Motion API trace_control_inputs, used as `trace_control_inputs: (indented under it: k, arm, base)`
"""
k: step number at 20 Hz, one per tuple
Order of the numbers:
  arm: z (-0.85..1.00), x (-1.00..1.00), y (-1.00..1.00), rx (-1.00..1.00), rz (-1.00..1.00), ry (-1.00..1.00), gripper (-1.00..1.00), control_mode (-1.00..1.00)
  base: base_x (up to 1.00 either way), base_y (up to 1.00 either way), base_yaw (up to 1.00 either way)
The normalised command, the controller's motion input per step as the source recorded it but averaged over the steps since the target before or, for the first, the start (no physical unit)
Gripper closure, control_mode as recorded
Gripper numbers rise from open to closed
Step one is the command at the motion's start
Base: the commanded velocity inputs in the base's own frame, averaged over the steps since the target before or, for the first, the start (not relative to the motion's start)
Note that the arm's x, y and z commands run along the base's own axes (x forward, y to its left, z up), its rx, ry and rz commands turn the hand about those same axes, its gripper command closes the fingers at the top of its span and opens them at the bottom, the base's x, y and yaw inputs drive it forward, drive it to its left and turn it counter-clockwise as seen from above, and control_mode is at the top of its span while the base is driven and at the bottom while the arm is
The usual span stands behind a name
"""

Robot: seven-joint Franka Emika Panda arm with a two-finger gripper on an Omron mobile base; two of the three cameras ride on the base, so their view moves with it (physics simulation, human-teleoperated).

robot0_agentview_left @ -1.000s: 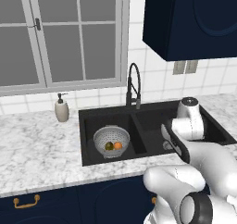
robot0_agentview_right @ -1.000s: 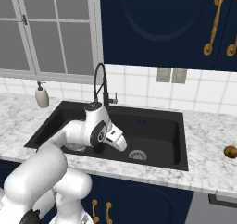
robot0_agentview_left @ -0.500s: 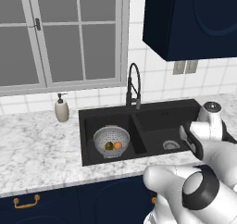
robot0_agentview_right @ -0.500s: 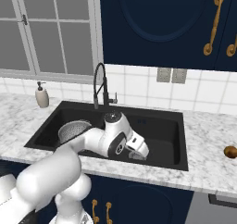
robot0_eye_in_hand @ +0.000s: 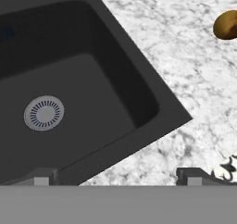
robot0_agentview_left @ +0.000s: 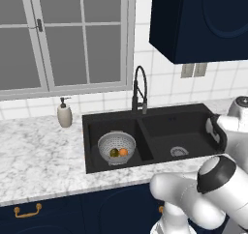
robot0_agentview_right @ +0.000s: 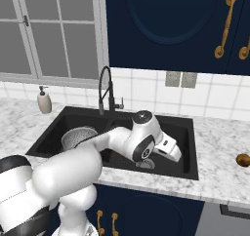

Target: Put the colander in the sink, put the pear, kiwi, tangerine in the colander, and turn on the sink faucet and pour water over the colander.

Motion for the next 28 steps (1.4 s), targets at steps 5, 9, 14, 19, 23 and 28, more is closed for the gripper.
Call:
trace_control_inputs:
  k: [5,9,14,19,23,28]
  arm:
    - [0.33,0.05,-0.74,0.04,-0.14,0.03,-1.00,-1.00]
    - [0.23,0.00,-0.88,0.16,-0.27,0.17,-1.00,-1.00]
    - [0.12,0.00,-0.85,0.25,-0.22,0.07,-1.00,-1.00]
    - [-0.05,0.01,-0.69,0.20,-0.15,-0.24,-1.00,-1.00]
    - [-0.05,0.13,-0.52,0.00,-0.21,-0.17,-1.00,-1.00]
    - [0.04,0.21,-0.50,0.00,-0.19,-0.02,-1.00,-1.00]
  base:
    - [0.00,0.00,0.00]
    - [0.00,0.00,0.00]
    - [0.00,0.00,0.00]
    - [0.00,0.00,0.00]
    - [0.00,0.00,0.00]
    - [0.00,0.00,0.00]
